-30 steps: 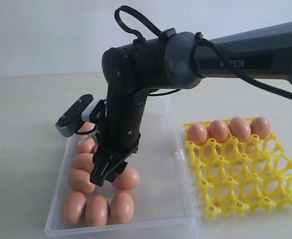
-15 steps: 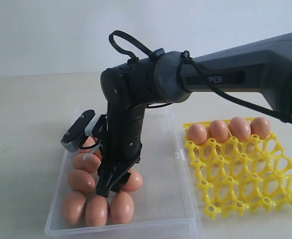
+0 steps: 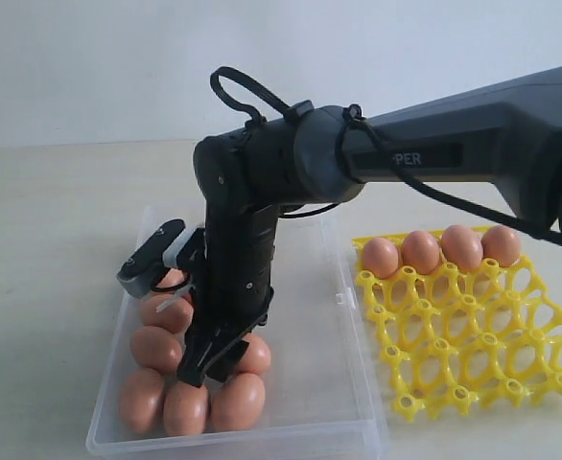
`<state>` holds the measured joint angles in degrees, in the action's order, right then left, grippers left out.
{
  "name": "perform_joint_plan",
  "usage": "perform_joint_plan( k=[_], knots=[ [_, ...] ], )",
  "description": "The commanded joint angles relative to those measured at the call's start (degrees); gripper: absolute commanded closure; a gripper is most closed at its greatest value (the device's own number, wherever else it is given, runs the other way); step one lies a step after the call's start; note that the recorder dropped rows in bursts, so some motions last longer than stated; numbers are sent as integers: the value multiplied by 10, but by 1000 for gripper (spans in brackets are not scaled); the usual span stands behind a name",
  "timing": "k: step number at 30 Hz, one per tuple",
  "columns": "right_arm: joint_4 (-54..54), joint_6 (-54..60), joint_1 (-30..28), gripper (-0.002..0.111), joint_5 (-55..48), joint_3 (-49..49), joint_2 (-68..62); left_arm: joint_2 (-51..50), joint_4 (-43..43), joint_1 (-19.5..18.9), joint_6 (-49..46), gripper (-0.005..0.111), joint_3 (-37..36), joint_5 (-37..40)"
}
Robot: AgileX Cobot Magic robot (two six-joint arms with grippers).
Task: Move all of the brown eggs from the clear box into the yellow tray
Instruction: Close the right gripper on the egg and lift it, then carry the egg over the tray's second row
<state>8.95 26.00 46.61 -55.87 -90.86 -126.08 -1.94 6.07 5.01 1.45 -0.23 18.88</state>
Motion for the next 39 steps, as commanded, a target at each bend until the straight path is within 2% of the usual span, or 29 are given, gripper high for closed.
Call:
perform_joint_plan(
  k=[1, 8, 15, 20, 23, 28, 33, 39],
  knots=[
    [6, -7, 0, 108, 47, 0, 29, 0, -1, 2, 2, 107, 2, -8],
    [6, -19, 0, 108, 180, 59, 107, 0, -1, 2, 2, 107, 2, -8],
    [15, -59, -19, 108, 389, 226, 232, 0, -1, 2, 2, 107, 2, -8],
    [58, -67, -67, 108, 552, 378, 328, 0, -1, 2, 2, 107, 2, -8],
    [121, -67, -106, 108, 649, 464, 378, 0, -1, 2, 2, 107, 2, -8],
    [164, -101, -168, 108, 804, 586, 402, 0, -1, 2, 2, 107, 2, -8],
    [108, -217, -194, 108, 824, 600, 390, 0, -1, 2, 2, 107, 2, -8],
    [107, -236, -194, 108, 843, 600, 352, 0, -1, 2, 2, 107, 2, -8]
  ],
)
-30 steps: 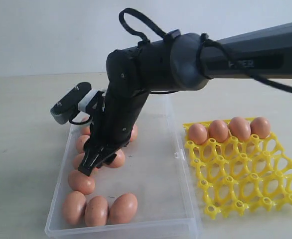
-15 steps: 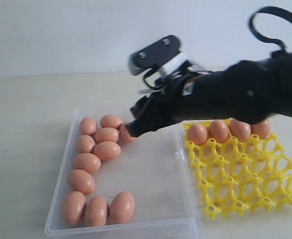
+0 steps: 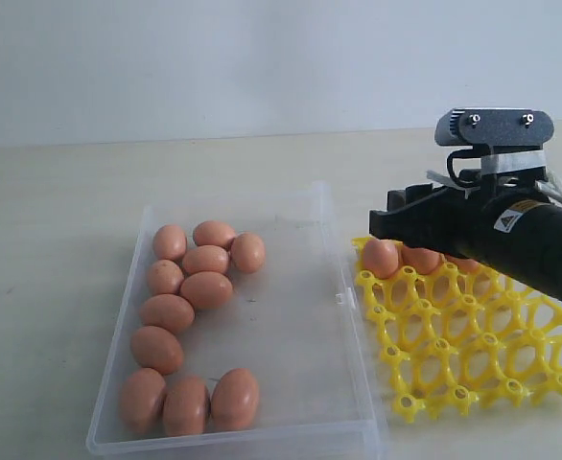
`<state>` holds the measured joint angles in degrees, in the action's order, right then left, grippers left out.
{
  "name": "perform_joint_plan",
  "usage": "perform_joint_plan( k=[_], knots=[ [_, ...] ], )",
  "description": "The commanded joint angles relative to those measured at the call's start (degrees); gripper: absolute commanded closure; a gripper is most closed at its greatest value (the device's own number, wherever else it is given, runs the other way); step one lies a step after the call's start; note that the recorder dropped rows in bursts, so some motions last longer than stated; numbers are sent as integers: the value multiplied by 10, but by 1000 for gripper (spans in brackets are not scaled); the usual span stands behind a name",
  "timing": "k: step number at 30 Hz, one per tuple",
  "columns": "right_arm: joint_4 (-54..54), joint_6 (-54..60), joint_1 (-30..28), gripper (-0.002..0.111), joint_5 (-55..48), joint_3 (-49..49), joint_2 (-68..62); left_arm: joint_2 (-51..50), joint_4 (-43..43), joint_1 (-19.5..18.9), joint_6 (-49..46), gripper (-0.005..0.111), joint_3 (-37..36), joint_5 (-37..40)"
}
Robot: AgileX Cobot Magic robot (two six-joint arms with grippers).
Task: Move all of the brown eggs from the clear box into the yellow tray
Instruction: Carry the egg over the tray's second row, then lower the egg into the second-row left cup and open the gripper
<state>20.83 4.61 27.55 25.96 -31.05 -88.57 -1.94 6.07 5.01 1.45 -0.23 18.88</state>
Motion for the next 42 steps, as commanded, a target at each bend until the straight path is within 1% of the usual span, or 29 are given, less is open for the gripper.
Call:
perform_joint_plan(
  k=[1, 9, 14, 18, 21, 27, 42],
  knots=[
    [-13, -25, -4, 108, 29, 1, -30, 0, -1, 2, 2, 107, 2, -8],
    [-15, -31, -2, 108, 45, -2, -83, 0, -1, 2, 2, 107, 2, -8],
    [-52, -76, -2, 108, 49, -2, -96, 0, -1, 2, 2, 107, 2, -8],
    [-56, -78, -2, 108, 49, -2, -105, 0, -1, 2, 2, 107, 2, -8],
    [-69, -101, -2, 108, 50, -3, -109, 0, -1, 2, 2, 107, 2, -8],
    [-80, -104, -2, 108, 31, -21, -123, 0, -1, 2, 2, 107, 2, -8],
    [-80, -112, -2, 108, -6, -20, -122, 0, -1, 2, 2, 107, 2, -8]
  ],
)
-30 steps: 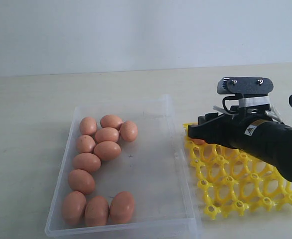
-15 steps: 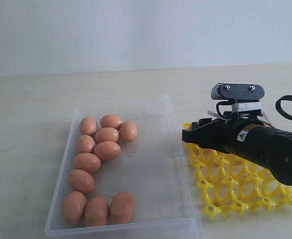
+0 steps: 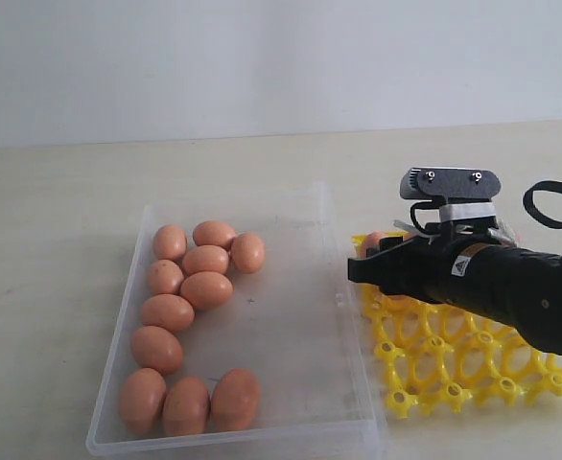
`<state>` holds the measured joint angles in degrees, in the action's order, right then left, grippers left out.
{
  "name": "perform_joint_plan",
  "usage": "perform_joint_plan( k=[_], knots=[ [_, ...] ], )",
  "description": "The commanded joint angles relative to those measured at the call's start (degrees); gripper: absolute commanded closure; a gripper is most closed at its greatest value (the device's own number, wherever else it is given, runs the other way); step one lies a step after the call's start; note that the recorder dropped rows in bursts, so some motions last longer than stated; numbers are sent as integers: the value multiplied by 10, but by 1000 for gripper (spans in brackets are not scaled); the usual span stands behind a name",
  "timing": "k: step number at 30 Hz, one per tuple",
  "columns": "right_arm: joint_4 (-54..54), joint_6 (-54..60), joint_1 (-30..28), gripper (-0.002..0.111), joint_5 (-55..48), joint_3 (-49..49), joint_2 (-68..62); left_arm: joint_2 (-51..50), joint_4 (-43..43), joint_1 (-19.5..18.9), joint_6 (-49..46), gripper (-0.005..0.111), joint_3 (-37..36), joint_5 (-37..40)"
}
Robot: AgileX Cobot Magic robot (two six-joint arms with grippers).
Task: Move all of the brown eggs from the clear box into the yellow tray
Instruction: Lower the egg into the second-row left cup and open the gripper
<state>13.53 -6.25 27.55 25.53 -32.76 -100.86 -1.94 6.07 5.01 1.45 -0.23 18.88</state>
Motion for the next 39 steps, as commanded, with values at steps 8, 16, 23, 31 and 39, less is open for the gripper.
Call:
perform_joint_plan(
  k=[8, 16, 23, 31, 39],
  knots=[
    [-7, -4, -2, 108, -2, -3, 0, 0, -1, 2, 2, 107, 2, -8],
    [-22, -4, -2, 96, -5, -3, 0, 0, -1, 2, 2, 107, 2, -8],
    [-22, -15, -2, 64, -7, -3, 0, 0, -1, 2, 2, 107, 2, -8],
    [-20, -15, -2, 52, -13, -3, 0, 0, -1, 2, 2, 107, 2, -8],
    [-2, -13, -2, 52, -21, -3, 33, 0, -1, 2, 2, 107, 2, -8]
  ],
)
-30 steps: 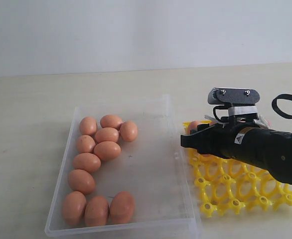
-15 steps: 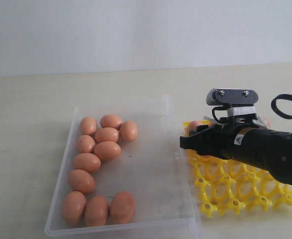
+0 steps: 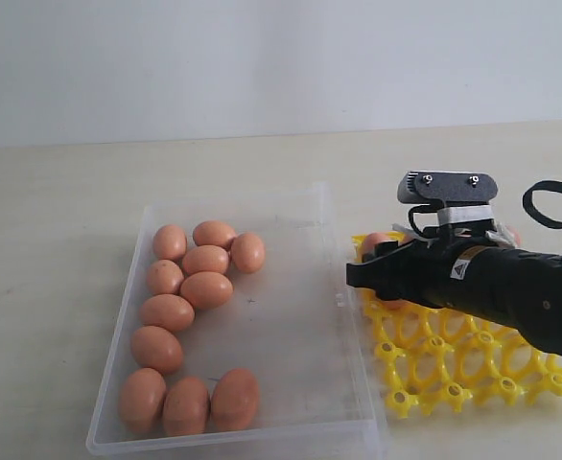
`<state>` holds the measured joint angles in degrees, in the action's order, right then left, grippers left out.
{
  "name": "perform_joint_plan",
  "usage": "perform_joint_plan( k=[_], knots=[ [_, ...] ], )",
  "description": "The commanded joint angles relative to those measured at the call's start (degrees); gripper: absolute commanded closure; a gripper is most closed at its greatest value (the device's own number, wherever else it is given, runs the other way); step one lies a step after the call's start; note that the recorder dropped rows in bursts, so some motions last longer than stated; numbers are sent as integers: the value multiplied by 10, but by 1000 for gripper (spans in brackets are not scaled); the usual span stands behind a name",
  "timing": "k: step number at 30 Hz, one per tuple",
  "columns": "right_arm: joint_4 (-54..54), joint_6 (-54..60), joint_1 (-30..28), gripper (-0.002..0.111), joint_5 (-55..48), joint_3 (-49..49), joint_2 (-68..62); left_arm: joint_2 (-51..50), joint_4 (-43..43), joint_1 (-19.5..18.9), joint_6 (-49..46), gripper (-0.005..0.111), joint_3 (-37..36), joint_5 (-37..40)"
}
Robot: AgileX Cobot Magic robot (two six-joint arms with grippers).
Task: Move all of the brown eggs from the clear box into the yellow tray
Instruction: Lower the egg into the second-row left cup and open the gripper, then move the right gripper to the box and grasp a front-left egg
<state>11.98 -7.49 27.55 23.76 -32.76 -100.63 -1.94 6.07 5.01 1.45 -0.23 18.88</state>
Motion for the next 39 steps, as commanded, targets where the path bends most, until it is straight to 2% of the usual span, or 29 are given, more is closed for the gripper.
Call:
perform_joint_plan(
  k=[1, 5, 6, 7, 8, 9, 10, 11, 16, 18, 20, 21, 23, 31, 35, 39],
  knots=[
    [16, 0, -2, 52, -6, -5, 45, 0, -1, 2, 2, 107, 2, -8],
    [20, 34, 6, 58, -113, -54, 102, 0, -1, 2, 2, 107, 2, -8],
    [25, 86, 23, 69, -200, -101, 123, 0, -1, 2, 2, 107, 2, -8],
    [26, 119, 33, 76, -249, -123, 128, 0, -1, 2, 2, 107, 2, -8],
    [29, 179, 61, 95, -348, -178, 127, 0, -1, 2, 2, 107, 2, -8],
    [32, 199, 75, 104, -386, -200, 124, 0, -1, 2, 2, 107, 2, -8],
    [41, 225, 102, 108, -466, -254, 107, 0, -1, 2, 2, 107, 2, -8],
    [42, 231, 113, 108, -489, -273, 98, 0, -1, 2, 2, 107, 2, -8],
    [41, 279, 186, 106, -705, -461, -50, 0, -1, 2, 2, 107, 2, -8],
    [40, 279, 205, 95, -776, -523, -113, 0, -1, 2, 2, 107, 2, -8],
    [41, 278, 221, 79, -817, -577, -168, 0, -1, 2, 2, 107, 2, -8],
    [41, 278, 225, 70, -824, -601, -194, 0, -1, 2, 2, 107, 2, -8],
    [28, 278, 233, 62, -823, -637, -225, 0, -1, 2, 2, 107, 2, -8],
    [-1, 286, 238, 59, -806, -694, -254, 0, -1, 2, 2, 107, 2, -8],
    [-4, 289, 238, 54, -802, -705, -258, 0, -1, 2, 2, 107, 2, -8],
    [-4, 293, 238, 54, -797, -710, -268, 0, -1, 2, 2, 107, 2, -8]
  ],
)
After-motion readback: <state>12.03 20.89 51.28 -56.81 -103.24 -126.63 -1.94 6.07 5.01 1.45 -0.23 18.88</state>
